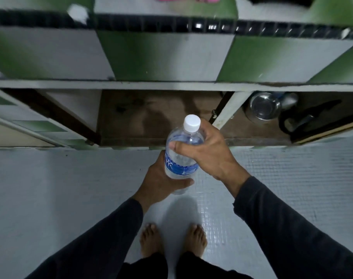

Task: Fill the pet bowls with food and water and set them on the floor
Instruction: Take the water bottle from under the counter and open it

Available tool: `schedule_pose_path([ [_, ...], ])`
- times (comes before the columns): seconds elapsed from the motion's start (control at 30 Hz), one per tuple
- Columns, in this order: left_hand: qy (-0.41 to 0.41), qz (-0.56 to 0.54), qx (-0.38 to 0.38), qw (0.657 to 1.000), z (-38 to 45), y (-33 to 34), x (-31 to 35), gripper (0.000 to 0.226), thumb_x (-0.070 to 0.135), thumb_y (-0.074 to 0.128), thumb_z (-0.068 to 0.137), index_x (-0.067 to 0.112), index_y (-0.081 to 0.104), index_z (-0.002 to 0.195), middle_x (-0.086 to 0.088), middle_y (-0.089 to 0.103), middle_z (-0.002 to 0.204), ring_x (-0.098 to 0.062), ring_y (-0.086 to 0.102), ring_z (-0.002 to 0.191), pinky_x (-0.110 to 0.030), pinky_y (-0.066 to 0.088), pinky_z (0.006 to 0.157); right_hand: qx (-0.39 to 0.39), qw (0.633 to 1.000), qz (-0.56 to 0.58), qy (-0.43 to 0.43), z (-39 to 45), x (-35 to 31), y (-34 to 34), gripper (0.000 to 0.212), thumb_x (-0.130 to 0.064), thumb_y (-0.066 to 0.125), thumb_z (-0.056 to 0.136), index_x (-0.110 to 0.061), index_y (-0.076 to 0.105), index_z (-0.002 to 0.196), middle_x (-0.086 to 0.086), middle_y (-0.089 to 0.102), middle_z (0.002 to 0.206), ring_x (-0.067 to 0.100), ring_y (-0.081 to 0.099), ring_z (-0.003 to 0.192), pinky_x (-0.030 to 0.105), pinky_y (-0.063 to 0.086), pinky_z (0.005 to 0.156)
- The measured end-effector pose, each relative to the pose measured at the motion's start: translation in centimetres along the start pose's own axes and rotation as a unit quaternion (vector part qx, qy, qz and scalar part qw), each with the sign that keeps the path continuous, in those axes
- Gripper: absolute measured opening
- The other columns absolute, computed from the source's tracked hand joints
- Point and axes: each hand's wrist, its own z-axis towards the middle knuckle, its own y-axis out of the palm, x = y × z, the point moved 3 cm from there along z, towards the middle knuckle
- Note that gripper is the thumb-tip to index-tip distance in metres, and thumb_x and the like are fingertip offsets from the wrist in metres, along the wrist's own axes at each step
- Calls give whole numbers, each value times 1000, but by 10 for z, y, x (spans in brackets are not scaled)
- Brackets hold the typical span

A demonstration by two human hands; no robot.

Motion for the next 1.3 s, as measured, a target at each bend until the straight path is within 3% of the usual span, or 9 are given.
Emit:
schedule_pose_path([
  [0.2, -6, 6, 5, 1000, -61, -8, 86, 92, 58, 97, 59, 46, 49, 137, 19, 68, 130, -8, 68, 118, -44, 59, 97, -2, 999, 47, 13, -50, -92, -25, 54, -54, 86, 57, -36, 61, 101, -26, 70, 98, -10, 66, 93, 6, 51, 60],
  [0.37, 5, -3, -4, 1000, -101, -16, 164, 93, 60, 96, 58, 40, 52, 137, 14, 69, 131, -12, 67, 120, -47, 57, 100, 1, 999, 44, 12, -80, -166, -51, 51, -45, 90, 64, -28, 65, 105, -11, 74, 100, 5, 72, 93, 22, 59, 72],
  [0.47, 23, 0, -1, 1000, -119, -22, 215, 90, 64, 95, 55, 43, 55, 133, 18, 70, 127, -8, 69, 116, -45, 59, 98, 10, 999, 40, 1, -96, -210, -67, 48, -39, 91, 68, -29, 65, 107, -14, 73, 98, 1, 71, 91, 16, 57, 67],
  [0.53, 40, -10, -2, 999, -128, -25, 248, 90, 53, 99, 57, 41, 55, 135, 14, 70, 129, -12, 69, 118, -48, 58, 99, 19, 999, 42, -6, -104, -239, -77, 49, -40, 92, 65, -27, 66, 105, -13, 74, 96, 2, 72, 86, 16, 57, 66],
  [0.63, 79, -19, -4, 997, -138, -29, 295, 94, 35, 101, 63, 35, 50, 142, 6, 66, 138, -18, 64, 127, -52, 53, 104, 35, 999, 34, -22, -112, -281, -91, 50, -42, 92, 61, -23, 67, 100, -6, 76, 93, 9, 74, 84, 28, 61, 71],
  [0.8, 114, -9, -12, 993, -148, -35, 357, 96, 40, 100, 63, 39, 48, 144, 9, 66, 138, -15, 65, 125, -49, 54, 104, 58, 997, 26, -48, -126, -344, -115, 53, -44, 90, 58, -22, 68, 100, -3, 76, 93, 14, 74, 86, 40, 63, 81],
  [1.07, 181, -3, -47, 982, -153, -39, 436, 98, 30, 100, 67, 29, 45, 148, 4, 63, 142, -19, 62, 130, -50, 52, 107, 98, 990, 22, -98, -150, -416, -152, 54, -47, 89, 60, -23, 68, 103, -10, 75, 93, 3, 72, 83, 16, 54, 65],
  [1.17, 204, 16, -49, 978, -152, -38, 459, 99, 37, 99, 67, 36, 43, 148, 11, 62, 143, -13, 61, 130, -45, 53, 106, 123, 985, 28, -117, -156, -432, -163, 53, -50, 88, 58, -25, 68, 100, -11, 76, 91, 3, 72, 81, 16, 54, 62],
  [1.3, 234, 35, -54, 970, -147, -34, 480, 100, 45, 100, 62, 41, 43, 144, 15, 62, 140, -10, 62, 127, -45, 55, 104, 148, 980, 36, -129, -158, -446, -179, 55, -50, 90, 59, -24, 68, 101, -7, 77, 94, 11, 74, 86, 28, 59, 71],
])
